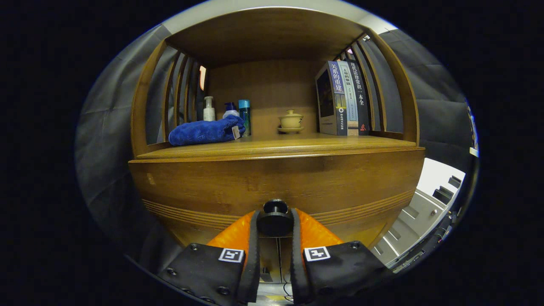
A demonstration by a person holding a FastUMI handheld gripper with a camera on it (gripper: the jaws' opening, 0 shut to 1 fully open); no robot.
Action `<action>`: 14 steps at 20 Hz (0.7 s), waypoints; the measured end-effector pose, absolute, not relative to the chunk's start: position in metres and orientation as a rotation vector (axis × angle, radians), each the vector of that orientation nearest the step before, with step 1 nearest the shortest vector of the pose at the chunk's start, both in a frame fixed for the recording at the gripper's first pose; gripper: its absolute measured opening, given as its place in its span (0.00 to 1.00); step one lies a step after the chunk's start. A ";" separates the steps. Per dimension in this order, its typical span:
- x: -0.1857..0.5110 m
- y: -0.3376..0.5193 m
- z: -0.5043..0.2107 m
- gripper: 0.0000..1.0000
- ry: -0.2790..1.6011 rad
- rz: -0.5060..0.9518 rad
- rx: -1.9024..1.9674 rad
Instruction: Pull open the drawer, take out the items inside it, and place them on the countertop above the cabinet.
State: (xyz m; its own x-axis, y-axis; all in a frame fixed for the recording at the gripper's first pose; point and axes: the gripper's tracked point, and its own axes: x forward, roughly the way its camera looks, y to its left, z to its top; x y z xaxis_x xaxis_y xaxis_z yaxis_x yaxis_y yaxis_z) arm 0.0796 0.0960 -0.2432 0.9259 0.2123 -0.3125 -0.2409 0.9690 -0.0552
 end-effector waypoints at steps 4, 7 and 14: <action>0.061 0.092 -0.240 0.38 0.314 0.230 -0.083; 0.050 0.089 -0.237 0.38 0.312 0.228 -0.085; 0.021 0.083 -0.232 0.38 0.328 0.236 -0.092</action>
State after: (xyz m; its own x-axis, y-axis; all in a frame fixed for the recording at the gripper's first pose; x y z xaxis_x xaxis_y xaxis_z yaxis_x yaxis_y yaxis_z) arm 0.0206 0.0828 -0.2323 0.9196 0.2144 -0.3292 -0.2440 0.9684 -0.0509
